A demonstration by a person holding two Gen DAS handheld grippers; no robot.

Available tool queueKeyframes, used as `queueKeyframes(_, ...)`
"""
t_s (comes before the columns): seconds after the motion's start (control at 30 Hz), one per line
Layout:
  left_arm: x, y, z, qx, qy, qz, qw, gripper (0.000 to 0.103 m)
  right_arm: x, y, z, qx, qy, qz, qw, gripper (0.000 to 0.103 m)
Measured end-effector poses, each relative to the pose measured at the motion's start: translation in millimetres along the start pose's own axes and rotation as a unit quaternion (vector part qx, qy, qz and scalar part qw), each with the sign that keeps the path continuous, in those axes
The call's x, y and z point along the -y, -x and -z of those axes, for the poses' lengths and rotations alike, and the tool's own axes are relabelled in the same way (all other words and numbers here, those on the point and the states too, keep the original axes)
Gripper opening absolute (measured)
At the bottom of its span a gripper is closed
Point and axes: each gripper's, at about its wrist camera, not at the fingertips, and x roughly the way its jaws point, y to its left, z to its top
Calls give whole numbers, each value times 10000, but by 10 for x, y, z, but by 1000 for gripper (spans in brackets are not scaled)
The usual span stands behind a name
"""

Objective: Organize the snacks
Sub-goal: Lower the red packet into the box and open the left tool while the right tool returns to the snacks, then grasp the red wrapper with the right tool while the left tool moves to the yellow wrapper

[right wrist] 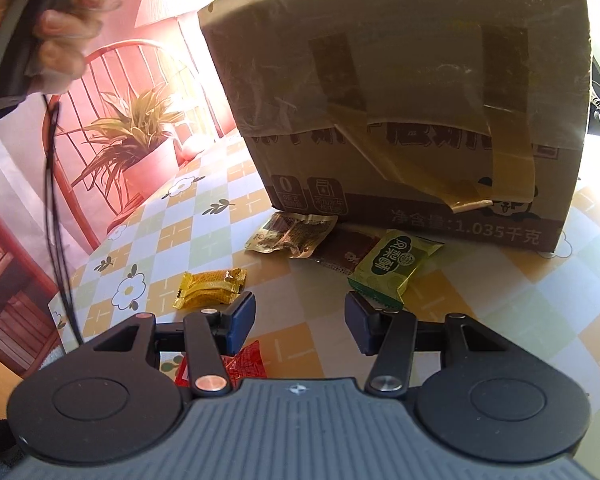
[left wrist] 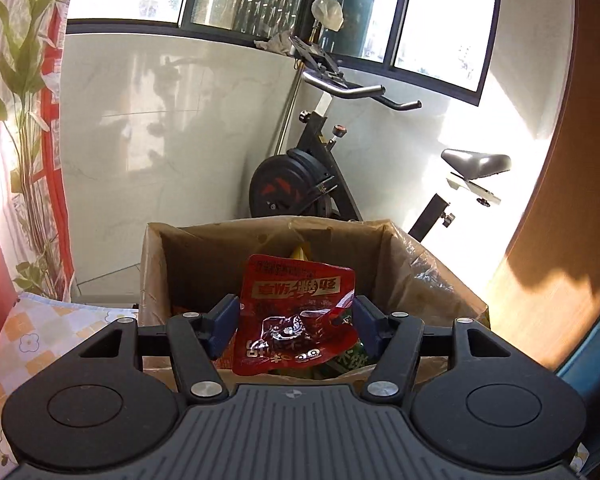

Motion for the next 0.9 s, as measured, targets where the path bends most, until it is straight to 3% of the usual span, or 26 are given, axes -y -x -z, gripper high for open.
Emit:
queueKeyframes(0.2, 81, -239, 7, -14, -263, -18, 9997, 81, 100, 115, -14, 145, -88, 37, 9999, 53)
queueKeyframes(0.33, 76, -99, 70, -11, -652, -239, 9976, 81, 163, 125, -16, 154, -205, 55, 9997, 53)
queueKeyframes(0.47, 1, 201, 284, -47, -737, -601, 9955, 81, 111, 94, 2, 4, -11, -63, 10000, 53)
queueKeyframes(0.77, -323, 1034, 1111, -270, 122, -1354, 9903, 80, -81, -136, 92, -591, 498, -331, 9965, 53)
queueKeyframes(0.9, -492, 1249, 1327, -167, 658, -1607, 9847, 79, -281, -274, 147, -990, 1088, -508, 9878, 60)
